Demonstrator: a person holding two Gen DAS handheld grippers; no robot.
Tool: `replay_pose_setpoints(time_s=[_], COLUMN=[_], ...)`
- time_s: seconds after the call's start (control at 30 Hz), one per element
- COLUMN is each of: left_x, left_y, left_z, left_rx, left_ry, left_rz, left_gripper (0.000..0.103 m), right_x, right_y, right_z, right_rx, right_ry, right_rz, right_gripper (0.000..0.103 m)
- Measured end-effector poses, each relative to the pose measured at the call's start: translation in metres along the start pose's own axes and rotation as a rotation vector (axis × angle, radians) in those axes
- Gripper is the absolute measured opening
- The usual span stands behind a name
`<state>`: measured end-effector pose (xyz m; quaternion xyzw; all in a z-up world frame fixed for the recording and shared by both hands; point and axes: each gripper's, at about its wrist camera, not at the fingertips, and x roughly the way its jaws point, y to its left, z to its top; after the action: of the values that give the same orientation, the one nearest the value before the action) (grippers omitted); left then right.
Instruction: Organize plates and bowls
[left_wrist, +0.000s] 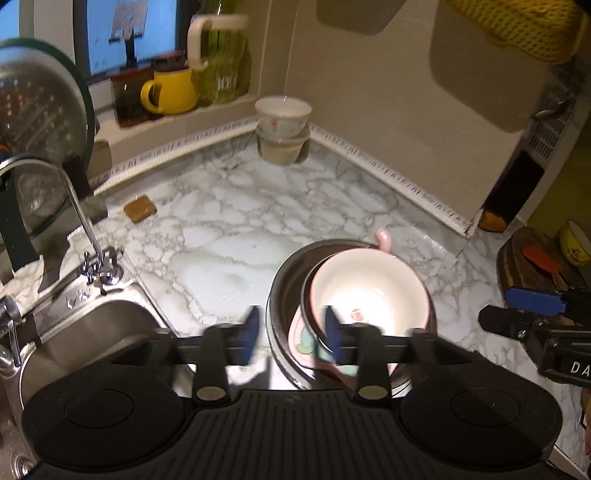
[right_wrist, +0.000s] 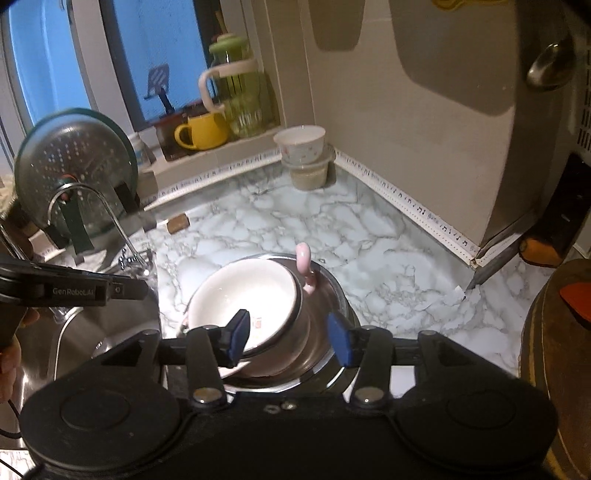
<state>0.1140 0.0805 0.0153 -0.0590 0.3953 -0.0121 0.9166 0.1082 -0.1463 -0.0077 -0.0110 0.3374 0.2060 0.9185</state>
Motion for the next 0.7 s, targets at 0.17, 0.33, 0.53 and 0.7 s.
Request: replay_pose_setpoints(time_s=[0.17,0.33,0.53,0.7], left_x=[-0.018,-0.029,-0.038,-0.042], left_y=[-0.008,-0.013,-0.014,-0.018], left_z=[-0.009,-0.018,-0.028,-0.038], left_rx=[0.038,0.06,0.054,0.051], left_ry=[-0.07,-0.119,-0.157,-0.173], left_rz=[0.0,-0.003,-0.033,-0.038], left_gripper=[0.059,0.068,0.076,0.082], right_x=[-0.013,-0.022,-0.035,-0.045], right_y=[0.006,0.01,0.014,0.016], right_z=[-0.011,-0.02,-0.032,-0.041], right_rx=[-0.003,0.009,0.011,0.017], right_ry=[-0.052,-0.08,-0.126,-0.179], right_rz=[-0.01,-0.006,0.001,0.006], right_gripper=[0.061,0.072,0.083,0.099])
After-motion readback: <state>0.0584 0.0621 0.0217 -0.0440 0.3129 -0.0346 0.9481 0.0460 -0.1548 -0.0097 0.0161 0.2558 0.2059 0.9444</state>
